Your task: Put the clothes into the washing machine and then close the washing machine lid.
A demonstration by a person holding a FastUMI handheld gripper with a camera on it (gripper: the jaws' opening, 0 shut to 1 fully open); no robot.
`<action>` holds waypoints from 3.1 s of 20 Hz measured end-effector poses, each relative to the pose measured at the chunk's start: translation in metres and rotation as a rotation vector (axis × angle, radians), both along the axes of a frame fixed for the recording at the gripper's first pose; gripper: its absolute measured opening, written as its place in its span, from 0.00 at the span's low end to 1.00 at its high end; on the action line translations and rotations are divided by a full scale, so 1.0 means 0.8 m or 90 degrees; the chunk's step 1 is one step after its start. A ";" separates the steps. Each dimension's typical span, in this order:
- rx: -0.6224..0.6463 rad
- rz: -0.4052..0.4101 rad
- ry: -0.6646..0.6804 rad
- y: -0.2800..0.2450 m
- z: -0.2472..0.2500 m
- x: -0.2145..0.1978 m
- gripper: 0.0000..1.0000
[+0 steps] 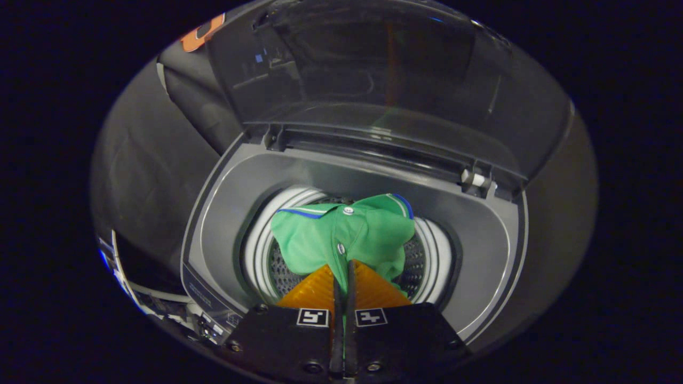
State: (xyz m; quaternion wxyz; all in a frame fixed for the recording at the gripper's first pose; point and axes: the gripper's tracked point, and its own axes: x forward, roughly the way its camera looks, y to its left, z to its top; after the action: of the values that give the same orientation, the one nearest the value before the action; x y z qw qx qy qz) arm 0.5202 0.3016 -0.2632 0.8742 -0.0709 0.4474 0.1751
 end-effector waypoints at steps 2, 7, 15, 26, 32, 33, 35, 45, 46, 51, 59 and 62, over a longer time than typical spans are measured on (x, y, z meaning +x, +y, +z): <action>-0.001 -0.004 0.007 0.001 -0.003 -0.001 0.05; -0.007 0.000 0.004 -0.001 0.000 0.001 0.05; -0.079 0.030 0.003 -0.010 -0.007 -0.003 0.95; -0.050 0.090 -0.107 0.020 0.096 -0.008 0.91; 0.034 0.145 -0.236 0.060 0.241 -0.034 0.91; 0.055 0.150 -0.259 0.065 0.268 -0.037 0.91; 0.095 0.160 -0.303 0.072 0.318 -0.043 0.91; 0.203 0.135 -0.504 0.052 0.484 0.021 0.92; 0.204 0.120 -0.501 0.049 0.479 0.037 0.92; 0.198 0.067 -0.433 0.055 0.435 0.105 0.93; 0.117 -0.024 -0.368 0.045 0.362 0.198 0.93; 0.107 -0.036 -0.331 0.044 0.334 0.207 0.93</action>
State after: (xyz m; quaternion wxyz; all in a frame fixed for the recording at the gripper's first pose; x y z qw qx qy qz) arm 0.6861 0.3364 0.0038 0.9670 -0.0281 0.1935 0.1632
